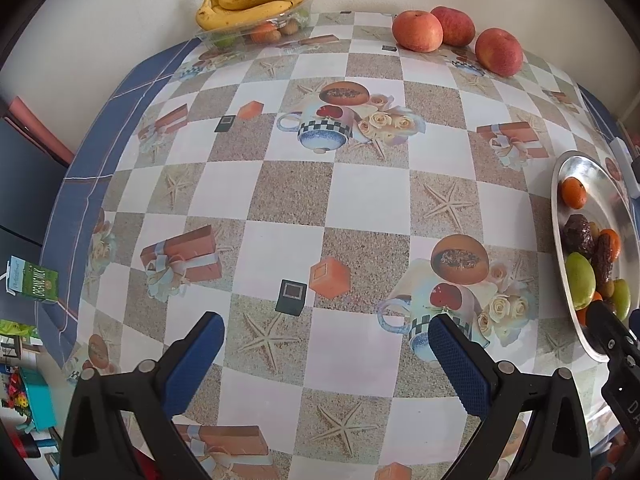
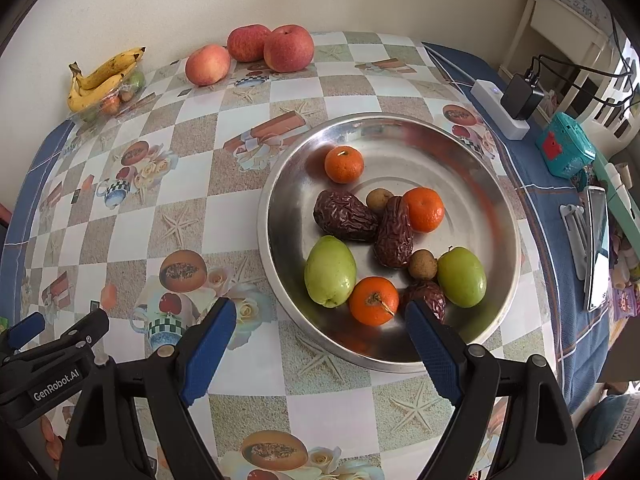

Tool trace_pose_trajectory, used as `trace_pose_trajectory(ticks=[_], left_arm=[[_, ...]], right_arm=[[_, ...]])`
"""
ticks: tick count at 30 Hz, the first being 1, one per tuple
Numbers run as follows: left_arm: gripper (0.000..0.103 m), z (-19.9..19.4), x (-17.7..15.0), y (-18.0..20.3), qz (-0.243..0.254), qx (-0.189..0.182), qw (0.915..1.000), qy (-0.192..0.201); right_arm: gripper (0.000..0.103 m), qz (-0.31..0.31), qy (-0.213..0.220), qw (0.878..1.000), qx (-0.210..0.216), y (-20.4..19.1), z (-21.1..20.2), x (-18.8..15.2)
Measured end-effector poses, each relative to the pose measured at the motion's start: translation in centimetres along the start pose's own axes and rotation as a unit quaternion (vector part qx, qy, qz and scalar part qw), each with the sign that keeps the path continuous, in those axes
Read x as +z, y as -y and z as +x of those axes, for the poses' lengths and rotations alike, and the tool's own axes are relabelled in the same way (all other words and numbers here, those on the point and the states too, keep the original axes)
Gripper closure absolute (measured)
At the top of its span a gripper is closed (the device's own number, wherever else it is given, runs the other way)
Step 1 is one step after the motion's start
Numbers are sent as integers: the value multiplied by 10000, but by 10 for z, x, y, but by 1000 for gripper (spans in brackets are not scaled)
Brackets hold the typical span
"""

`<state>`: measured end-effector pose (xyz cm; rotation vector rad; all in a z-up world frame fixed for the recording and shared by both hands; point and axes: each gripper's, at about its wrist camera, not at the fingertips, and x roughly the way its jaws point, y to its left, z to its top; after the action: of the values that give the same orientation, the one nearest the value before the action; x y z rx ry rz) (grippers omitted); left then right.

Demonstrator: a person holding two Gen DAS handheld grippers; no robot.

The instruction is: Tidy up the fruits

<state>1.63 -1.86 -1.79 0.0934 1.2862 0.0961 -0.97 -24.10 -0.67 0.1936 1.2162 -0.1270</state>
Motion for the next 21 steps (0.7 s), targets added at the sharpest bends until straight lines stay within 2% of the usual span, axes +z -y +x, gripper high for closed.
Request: trace_pose_trajectory(ticks=[21], left_arm=[[0,6,-2,-2,11,61,9999,-98]], right_arm=[[16,-3,-32,10000,-14,0,2,-1]])
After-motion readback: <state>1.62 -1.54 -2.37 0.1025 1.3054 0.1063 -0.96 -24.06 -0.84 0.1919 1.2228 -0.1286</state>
